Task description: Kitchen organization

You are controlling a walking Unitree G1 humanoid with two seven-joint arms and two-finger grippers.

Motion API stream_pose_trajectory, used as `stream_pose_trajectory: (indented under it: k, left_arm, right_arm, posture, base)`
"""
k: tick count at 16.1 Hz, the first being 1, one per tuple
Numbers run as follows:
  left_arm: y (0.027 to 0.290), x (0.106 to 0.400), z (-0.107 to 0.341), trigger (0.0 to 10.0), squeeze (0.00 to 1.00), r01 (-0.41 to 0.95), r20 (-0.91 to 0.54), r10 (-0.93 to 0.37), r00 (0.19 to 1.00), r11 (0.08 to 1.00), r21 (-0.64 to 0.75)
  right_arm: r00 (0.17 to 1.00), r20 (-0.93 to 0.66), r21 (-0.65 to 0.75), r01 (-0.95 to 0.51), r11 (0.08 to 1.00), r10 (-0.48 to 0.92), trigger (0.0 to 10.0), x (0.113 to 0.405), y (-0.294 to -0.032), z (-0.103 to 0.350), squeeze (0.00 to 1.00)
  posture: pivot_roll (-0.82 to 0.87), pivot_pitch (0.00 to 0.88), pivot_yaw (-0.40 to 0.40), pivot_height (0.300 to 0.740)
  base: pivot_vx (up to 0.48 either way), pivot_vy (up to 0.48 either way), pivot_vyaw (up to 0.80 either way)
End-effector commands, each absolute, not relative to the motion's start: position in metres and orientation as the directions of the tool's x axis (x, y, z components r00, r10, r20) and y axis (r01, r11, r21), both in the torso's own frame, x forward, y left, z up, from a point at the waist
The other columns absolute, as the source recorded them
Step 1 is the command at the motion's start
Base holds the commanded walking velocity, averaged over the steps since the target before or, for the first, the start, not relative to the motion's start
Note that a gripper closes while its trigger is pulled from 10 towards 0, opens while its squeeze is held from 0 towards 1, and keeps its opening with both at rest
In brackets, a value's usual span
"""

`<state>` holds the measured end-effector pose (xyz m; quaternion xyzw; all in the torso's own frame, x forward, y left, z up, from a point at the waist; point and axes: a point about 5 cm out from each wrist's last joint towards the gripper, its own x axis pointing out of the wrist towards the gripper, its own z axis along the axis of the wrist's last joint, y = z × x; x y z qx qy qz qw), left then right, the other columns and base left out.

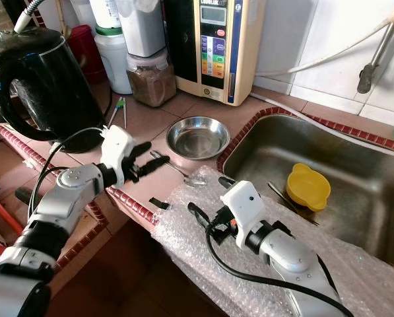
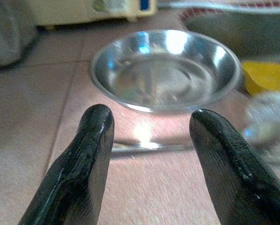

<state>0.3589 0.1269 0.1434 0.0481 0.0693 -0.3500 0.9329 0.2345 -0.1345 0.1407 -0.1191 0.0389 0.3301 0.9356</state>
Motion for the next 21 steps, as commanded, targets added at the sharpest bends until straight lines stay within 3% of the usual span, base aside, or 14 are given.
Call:
stream_pose_trajectory:
  k: [1,3,9,12,16,18,21]
  left_arm:
    - [0.125,0.362,0.147,10.0,0.0,0.634,-0.155,-0.624,0.766,0.773,0.02]
    - [0.122,0.368,0.138,10.0,0.0,0.464,-0.19,-0.484,0.854,0.875,-0.138]
    - [0.082,0.364,0.136,10.0,0.0,0.326,-0.263,-0.468,0.844,0.837,-0.44]
    - [0.067,0.362,0.141,10.0,0.0,0.266,-0.324,-0.452,0.831,0.835,-0.483]
    - [0.07,0.361,0.148,10.0,0.0,0.14,-0.373,-0.365,0.853,0.849,-0.51]
    - [0.077,0.359,0.153,10.0,0.0,0.026,-0.428,-0.257,0.866,0.879,-0.476]
    - [0.073,0.355,0.156,10.0,0.0,0.002,-0.449,-0.271,0.852,0.857,-0.515]
  right_arm:
    - [0.779,-0.155,-0.194,-0.627,0.755,0.607,10.0,0.234,-0.133,0.138,0.17]
    - [0.779,-0.158,-0.195,-0.627,0.754,0.607,10.0,0.233,-0.133,0.137,0.18]
    - [0.773,-0.165,-0.208,-0.634,0.745,0.613,10.0,0.234,-0.131,0.136,0.18]
    - [0.772,-0.166,-0.214,-0.635,0.742,0.613,10.0,0.234,-0.13,0.135,0.18]
    - [0.775,-0.169,-0.218,-0.632,0.743,0.609,10.0,0.234,-0.13,0.134,0.18]
    - [0.775,-0.171,-0.221,-0.632,0.743,0.608,10.0,0.233,-0.13,0.133,0.17]
    - [0.773,-0.177,-0.226,-0.635,0.739,0.61,10.0,0.234,-0.129,0.132,0.18]
  posture:
    - [-0.21,0.037,0.108,0.74]
    - [-0.21,0.038,0.107,0.74]
    - [-0.2,0.037,0.105,0.74]
    - [-0.2,0.036,0.111,0.74]
    - [-0.2,0.04,0.118,0.74]
    - [-0.2,0.043,0.12,0.74]
    - [-0.2,0.042,0.119,0.74]
  base:
    - [0.0,0.0,0.0]
    - [0.0,0.0,0.0]
    - [0.0,0.0,0.0]
    - [0.0,0.0,0.0]
    - [0.0,0.0,0.0]
    - [0.0,0.0,0.0]
    - [0.0,0.0,0.0]
